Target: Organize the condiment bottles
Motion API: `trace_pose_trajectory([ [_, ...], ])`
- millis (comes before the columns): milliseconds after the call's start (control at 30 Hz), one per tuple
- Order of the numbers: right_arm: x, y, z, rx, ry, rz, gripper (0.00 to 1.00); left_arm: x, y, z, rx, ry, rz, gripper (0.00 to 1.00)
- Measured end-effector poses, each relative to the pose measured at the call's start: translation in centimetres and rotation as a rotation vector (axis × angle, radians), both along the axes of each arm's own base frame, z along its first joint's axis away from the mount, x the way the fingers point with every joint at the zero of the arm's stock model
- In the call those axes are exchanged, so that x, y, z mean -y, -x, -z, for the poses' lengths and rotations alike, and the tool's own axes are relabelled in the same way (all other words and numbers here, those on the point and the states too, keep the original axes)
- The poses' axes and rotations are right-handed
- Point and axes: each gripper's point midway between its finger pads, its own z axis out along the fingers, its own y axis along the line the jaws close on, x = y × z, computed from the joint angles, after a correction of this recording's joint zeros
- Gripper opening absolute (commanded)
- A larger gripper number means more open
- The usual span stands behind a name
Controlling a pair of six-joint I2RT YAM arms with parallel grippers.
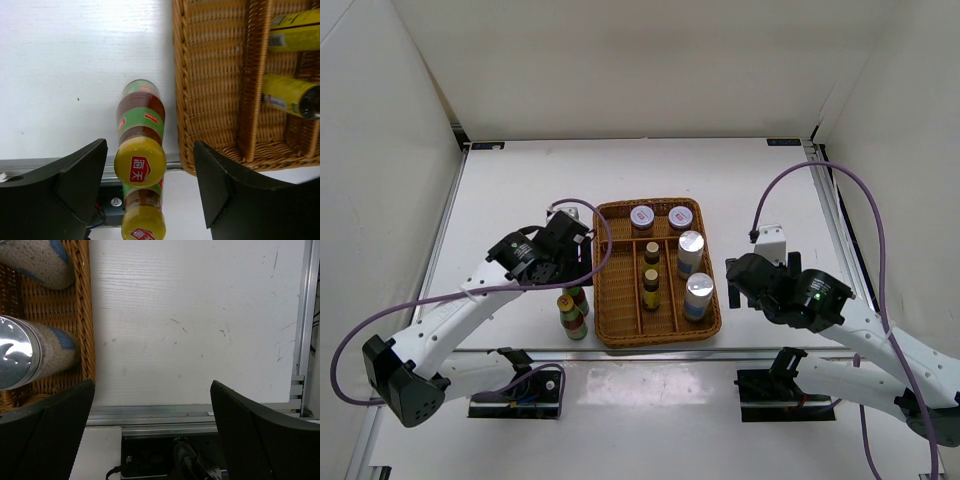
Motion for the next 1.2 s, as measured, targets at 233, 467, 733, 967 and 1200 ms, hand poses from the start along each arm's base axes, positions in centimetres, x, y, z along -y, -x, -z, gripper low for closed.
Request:
trace_pose_trajectory([
  [233,-0.1,0.0,0.1,-0.007,0.005,-0.005,1.00,-0.4,0.0,0.9,-0.020,-0.043,0.008,0.52],
  [467,-0.2,0.0,0.3,-0.013,0.011,-0.005,1.00,-0.9,-0.6,0.5,-0.001,-0.102,0.047,0.13],
  [733,-0.1,0.0,0.0,-0.003,-0.007,0.001,1.00,0.3,-4.7,-6.1,0.133,-0.128,0.105,0.11],
  [967,-0.1,0.1,-0.1,0.004,-0.027,0.011,1.00,5.0,-10.1,-12.6,0.303,-0.043,0.175,0.11],
  [1200,0.0,0.2,-0.2,0.007,-0.039,0.019,1.00,7.5,-11.1,-8.4,0.209,-0.039,0.227,0.11],
])
